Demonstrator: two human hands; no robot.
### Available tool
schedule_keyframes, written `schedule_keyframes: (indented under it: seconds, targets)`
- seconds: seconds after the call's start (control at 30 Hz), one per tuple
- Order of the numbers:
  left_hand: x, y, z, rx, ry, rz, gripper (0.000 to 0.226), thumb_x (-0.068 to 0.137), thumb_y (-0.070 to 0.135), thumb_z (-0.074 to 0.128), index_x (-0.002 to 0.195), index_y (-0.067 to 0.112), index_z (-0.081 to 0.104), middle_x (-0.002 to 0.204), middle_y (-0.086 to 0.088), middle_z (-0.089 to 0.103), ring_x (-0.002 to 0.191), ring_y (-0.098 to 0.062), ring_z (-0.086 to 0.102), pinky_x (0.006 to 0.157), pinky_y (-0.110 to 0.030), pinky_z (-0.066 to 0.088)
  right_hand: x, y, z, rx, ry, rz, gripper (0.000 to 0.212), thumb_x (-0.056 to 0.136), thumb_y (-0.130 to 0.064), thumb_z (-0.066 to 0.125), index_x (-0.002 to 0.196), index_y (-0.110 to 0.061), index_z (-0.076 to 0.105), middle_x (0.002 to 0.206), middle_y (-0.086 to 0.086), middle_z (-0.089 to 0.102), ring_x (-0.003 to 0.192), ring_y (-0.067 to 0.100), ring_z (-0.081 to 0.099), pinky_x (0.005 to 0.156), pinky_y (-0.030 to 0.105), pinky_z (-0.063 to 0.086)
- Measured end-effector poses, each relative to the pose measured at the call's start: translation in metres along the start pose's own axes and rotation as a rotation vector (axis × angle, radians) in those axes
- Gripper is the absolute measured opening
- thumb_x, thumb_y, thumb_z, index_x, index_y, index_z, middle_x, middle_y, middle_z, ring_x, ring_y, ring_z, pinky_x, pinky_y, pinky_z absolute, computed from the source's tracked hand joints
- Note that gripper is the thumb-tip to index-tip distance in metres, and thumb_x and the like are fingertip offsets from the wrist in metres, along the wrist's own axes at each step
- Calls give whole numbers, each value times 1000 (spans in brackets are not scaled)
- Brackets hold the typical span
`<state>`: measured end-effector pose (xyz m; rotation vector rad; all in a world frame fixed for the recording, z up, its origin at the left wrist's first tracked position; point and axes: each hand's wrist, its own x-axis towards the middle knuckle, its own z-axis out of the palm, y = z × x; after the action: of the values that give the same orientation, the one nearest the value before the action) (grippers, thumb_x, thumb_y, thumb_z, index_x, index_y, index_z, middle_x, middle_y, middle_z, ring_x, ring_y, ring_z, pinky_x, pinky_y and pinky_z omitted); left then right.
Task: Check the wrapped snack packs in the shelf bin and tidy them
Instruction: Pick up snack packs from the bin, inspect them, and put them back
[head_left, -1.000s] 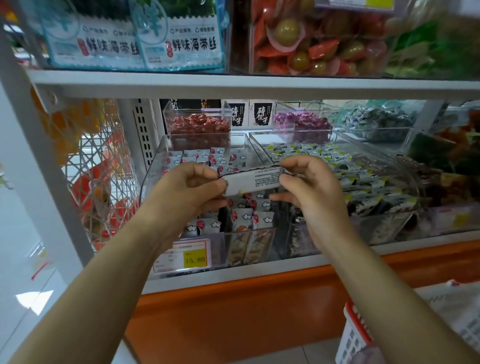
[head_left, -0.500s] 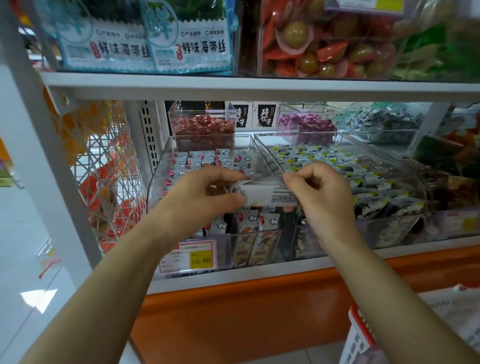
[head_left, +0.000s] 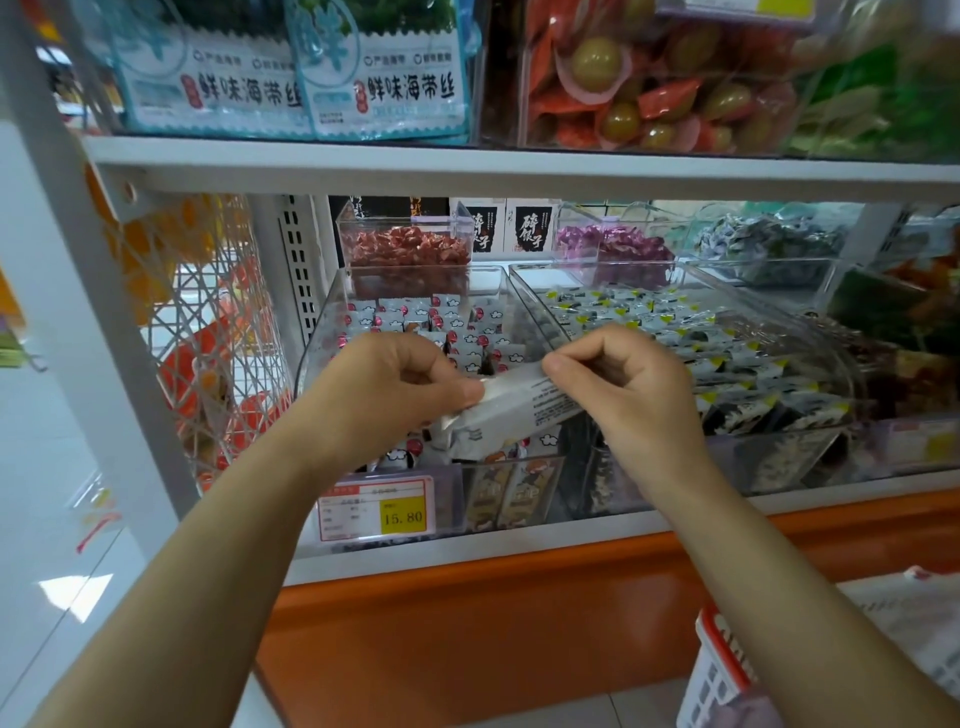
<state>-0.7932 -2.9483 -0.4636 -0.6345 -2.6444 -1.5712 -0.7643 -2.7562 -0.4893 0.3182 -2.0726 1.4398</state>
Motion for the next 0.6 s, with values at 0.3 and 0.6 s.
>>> schedule_keyframes:
  seconds: [0.3, 0.6]
  targets:
    - [1, -2, 5, 130, -49, 58, 29, 73, 38, 71, 98, 38, 55, 98, 11, 58, 88, -4, 58, 66, -16, 48, 2, 6, 3, 23, 134, 93, 17, 86, -18, 65, 70, -17, 67, 69, 2, 65, 70, 15, 64, 66, 36, 55]
    - [2, -1, 10, 102, 50, 114, 34, 88, 22, 61, 121, 26, 59, 89, 5, 65, 75, -3, 61, 53, -10, 45, 8, 9, -11, 227, 10, 222, 20, 88, -11, 60, 71, -7, 69, 73, 8, 71, 69, 17, 71, 48, 27, 57]
